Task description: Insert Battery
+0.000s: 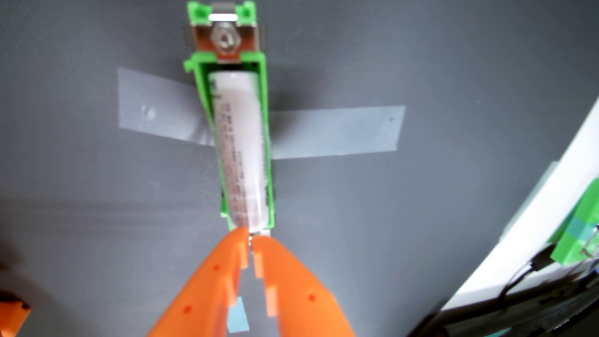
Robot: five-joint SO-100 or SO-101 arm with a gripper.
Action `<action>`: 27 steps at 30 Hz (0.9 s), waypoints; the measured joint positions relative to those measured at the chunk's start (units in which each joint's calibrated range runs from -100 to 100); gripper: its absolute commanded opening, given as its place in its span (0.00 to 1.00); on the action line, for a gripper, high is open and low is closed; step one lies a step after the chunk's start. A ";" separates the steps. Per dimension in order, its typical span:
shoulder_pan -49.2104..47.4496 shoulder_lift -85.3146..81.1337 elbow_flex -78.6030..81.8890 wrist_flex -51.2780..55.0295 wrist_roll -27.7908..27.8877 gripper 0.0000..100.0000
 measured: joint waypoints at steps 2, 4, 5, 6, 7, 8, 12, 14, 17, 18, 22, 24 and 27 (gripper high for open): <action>0.00 0.00 0.45 -0.08 0.00 0.02; 0.00 0.00 0.63 -0.08 0.00 0.02; 0.00 0.00 0.72 -0.25 0.00 0.02; 0.00 0.00 0.90 -0.33 0.00 0.02; 0.00 0.00 1.08 -0.84 0.00 0.02; 0.00 0.00 1.45 -1.51 0.00 0.02; 0.00 0.00 2.71 -3.60 0.00 0.02; -0.08 0.00 2.71 -3.68 0.00 0.02; -0.08 0.00 2.71 -3.68 0.00 0.02; -0.08 0.00 2.71 -3.68 0.00 0.02; -0.57 0.00 2.71 -3.68 0.00 0.02; -0.66 0.00 2.71 -3.68 0.00 0.02; -0.74 0.00 2.35 -3.68 0.00 0.02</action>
